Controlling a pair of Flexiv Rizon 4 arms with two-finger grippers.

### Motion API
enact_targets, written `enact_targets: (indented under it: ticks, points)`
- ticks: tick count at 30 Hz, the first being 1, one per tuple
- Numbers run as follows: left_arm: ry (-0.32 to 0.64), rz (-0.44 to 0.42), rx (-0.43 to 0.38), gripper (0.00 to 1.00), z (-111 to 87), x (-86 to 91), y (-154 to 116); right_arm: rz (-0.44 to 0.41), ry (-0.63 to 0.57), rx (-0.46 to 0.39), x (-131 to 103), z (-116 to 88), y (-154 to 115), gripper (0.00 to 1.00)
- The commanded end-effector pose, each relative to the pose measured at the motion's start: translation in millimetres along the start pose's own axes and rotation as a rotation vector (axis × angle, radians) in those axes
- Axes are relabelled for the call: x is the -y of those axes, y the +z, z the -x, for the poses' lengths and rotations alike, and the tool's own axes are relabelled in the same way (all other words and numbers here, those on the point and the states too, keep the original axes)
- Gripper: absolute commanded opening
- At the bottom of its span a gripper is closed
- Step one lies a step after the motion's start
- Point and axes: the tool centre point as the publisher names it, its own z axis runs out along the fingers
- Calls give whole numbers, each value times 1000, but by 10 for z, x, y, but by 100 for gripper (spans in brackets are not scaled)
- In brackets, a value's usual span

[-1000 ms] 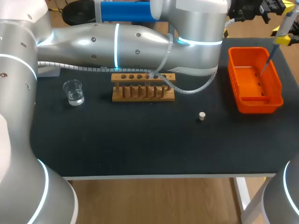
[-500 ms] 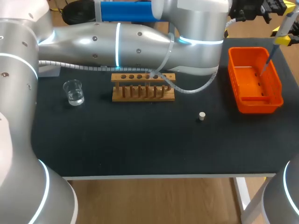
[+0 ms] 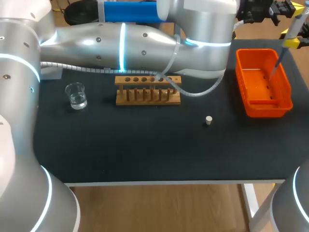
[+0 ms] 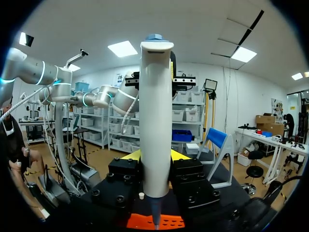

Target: Invert the test tube, pick up the pipette, mount the tip to pipette, aspirate from beaker and dispense into the tube, eject the tip, return the pipette, and cap with the stopper.

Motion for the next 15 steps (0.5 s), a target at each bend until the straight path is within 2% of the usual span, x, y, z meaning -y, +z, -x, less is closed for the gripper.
enact_targets:
  ticks: [1,15]
  points:
    - [1,-92,14,0,-27,-122,38,-1,-1,-6,-49,20,-12,0]
    - [4,-77,-1,0,-15,-206,77,-1,-1,-6,-49,20,-12,0]
